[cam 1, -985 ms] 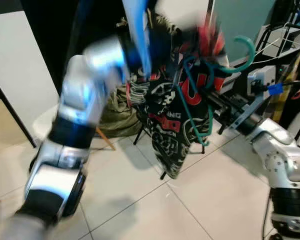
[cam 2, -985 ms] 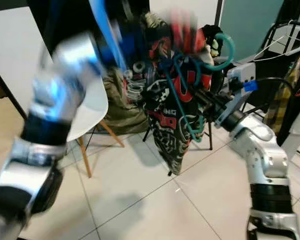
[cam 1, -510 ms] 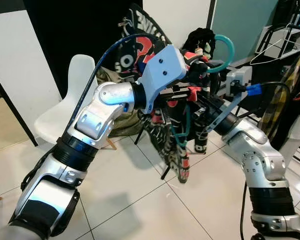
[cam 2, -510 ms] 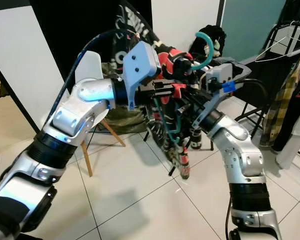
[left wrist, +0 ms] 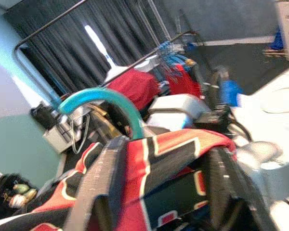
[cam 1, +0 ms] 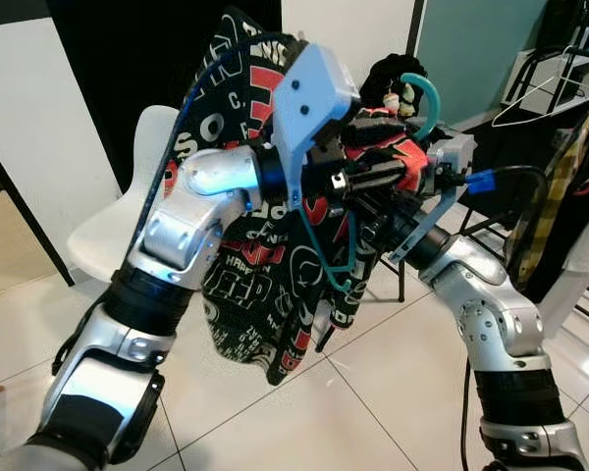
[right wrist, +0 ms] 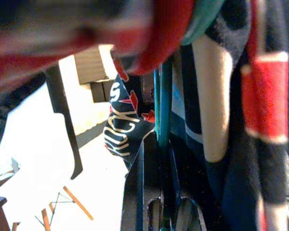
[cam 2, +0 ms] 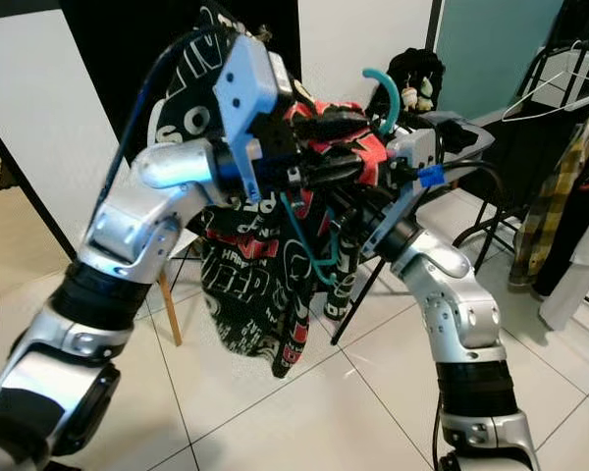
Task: Hang hanger
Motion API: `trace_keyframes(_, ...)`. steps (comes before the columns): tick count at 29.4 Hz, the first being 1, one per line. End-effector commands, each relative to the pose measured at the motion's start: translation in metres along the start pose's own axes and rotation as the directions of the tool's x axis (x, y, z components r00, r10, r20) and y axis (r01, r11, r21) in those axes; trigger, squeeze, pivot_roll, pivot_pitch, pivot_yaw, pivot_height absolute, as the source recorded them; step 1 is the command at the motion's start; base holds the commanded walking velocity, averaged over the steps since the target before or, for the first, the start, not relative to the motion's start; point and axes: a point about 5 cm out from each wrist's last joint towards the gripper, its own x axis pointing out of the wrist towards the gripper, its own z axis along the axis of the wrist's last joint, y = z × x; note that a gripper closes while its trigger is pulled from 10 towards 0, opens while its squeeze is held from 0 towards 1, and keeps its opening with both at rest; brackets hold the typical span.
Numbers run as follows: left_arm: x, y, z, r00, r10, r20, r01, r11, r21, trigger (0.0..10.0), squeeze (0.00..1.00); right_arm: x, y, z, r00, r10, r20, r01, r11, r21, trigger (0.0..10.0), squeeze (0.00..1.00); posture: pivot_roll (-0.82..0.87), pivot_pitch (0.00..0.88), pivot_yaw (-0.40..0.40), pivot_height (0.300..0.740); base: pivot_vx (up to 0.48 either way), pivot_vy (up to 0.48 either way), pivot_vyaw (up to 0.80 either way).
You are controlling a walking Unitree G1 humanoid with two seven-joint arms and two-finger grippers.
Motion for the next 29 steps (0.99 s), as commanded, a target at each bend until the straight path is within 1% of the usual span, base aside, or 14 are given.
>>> trace_keyframes(1, -0.005, -0.002, 0.001, 1.0, -0.027, -0.001, 0.027, 1.0, -0.007, 10.0, 1.0, 0.001, 0.002, 0.011, 0.999, 0.015, 0.049, -0.014, 1.0, -0.022, 10.0, 0.0, -0.05, 0.0, 0.036, 0.74, 0.0, 0.0, 0.0)
trace_keyframes(4, -0.013, 0.0, 0.006, 1.0, -0.03, 0.003, 0.03, 1.0, 0.002, 10.0, 1.0, -0.001, 0.0, 0.014, 0.998, 0.01, 0.056, -0.009, 1.0, -0.027, 10.0, 0.0, -0.05, 0.0, 0.032, 0.74, 0.0, 0.0, 0.0)
trace_keyframes(6, -0.023, 0.001, 0.012, 0.999, -0.043, 0.005, 0.043, 0.999, 0.014, 10.0, 1.0, -0.002, -0.003, 0.018, 0.997, 0.01, 0.07, -0.007, 1.0, -0.03, 10.0, 0.0, -0.04, 0.0, 0.028, 0.74, 0.0, 0.0, 0.0)
trace_keyframes(7, -0.023, 0.001, 0.012, 0.999, -0.043, 0.005, 0.043, 0.999, 0.014, 10.0, 1.0, -0.002, -0.003, 0.018, 0.997, 0.01, 0.07, -0.007, 1.0, -0.03, 10.0, 0.0, -0.04, 0.0, 0.028, 0.74, 0.0, 0.0, 0.0)
trace_keyframes(9, -0.033, 0.004, 0.017, 1.0, -0.028, 0.003, 0.028, 0.999, 0.026, 10.0, 1.0, -0.002, -0.005, 0.022, 0.997, 0.009, 0.081, -0.006, 0.999, -0.035, 10.0, 0.0, -0.04, 0.0, 0.024, 0.74, 0.0, 0.0, 0.0)
trace_keyframes(18, -0.046, 0.009, 0.02, 0.999, 0.025, -0.019, -0.024, 0.998, 0.051, 10.0, 1.0, -0.003, -0.009, 0.026, 0.996, 0.003, 0.089, 0.001, 0.999, -0.046, 10.0, 0.0, -0.04, 0.0, 0.017, 0.74, 0.0, 0.0, 0.0)
trace_keyframes(19, -0.05, 0.012, 0.019, 0.997, 0.07, -0.038, -0.067, 0.995, 0.07, 10.0, 1.0, -0.004, -0.011, 0.03, 0.995, 0.003, 0.099, 0.001, 0.999, -0.048, 10.0, 0.0, -0.04, 0.0, 0.017, 0.74, 0.0, 0.0, 0.0)
trace_keyframes(20, -0.05, 0.012, 0.019, 0.997, 0.07, -0.038, -0.067, 0.995, 0.07, 10.0, 1.0, -0.004, -0.011, 0.03, 0.995, 0.003, 0.099, 0.001, 0.999, -0.048, 10.0, 0.0, -0.04, 0.0, 0.017, 0.74, 0.0, 0.0, 0.0)
trace_keyframes(21, -0.052, 0.018, 0.015, 0.988, 0.145, -0.053, -0.14, 0.986, 0.091, 10.0, 1.0, -0.006, -0.011, 0.036, 0.992, 0.012, 0.125, -0.007, 0.999, -0.04, 10.0, 0.0, -0.04, 0.0, 0.015, 0.74, 0.0, 0.0, 0.0)
trace_keyframes(22, -0.052, 0.018, 0.015, 0.988, 0.145, -0.053, -0.14, 0.986, 0.091, 10.0, 1.0, -0.006, -0.011, 0.036, 0.992, 0.012, 0.125, -0.007, 0.999, -0.04, 10.0, 0.0, -0.04, 0.0, 0.015, 0.74, 0.0, 0.0, 0.0)
trace_keyframes(23, -0.053, 0.023, 0.011, 0.973, 0.224, -0.059, -0.217, 0.971, 0.102, 10.0, 1.0, -0.008, -0.011, 0.042, 0.989, 0.03, 0.148, -0.026, 0.999, -0.033, 10.0, 0.0, -0.04, 0.0, 0.015, 0.74, 0.0, 0.0, 0.0)
trace_keyframes(25, -0.053, 0.023, 0.011, 0.973, 0.224, -0.059, -0.217, 0.971, 0.102, 10.0, 1.0, -0.008, -0.011, 0.042, 0.989, 0.03, 0.148, -0.026, 0.999, -0.033, 10.0, 0.0, -0.04, 0.0, 0.015, 0.74, 0.0, 0.0, 0.0)
trace_keyframes(27, -0.052, 0.031, 0.004, 0.94, 0.338, -0.054, -0.331, 0.937, 0.11, 10.0, 1.0, -0.012, -0.008, 0.051, 0.981, 0.066, 0.184, -0.064, 0.998, -0.021, 10.0, 0.0, -0.05, 0.0, 0.019, 0.74, 0.0, 0.0, 0.0)
trace_keyframes(29, -0.052, 0.031, 0.004, 0.94, 0.338, -0.054, -0.331, 0.937, 0.11, 10.0, 1.0, -0.012, -0.008, 0.051, 0.981, 0.066, 0.184, -0.064, 0.998, -0.021, 10.0, 0.0, -0.05, 0.0, 0.019, 0.74, 0.0, 0.0, 0.0)
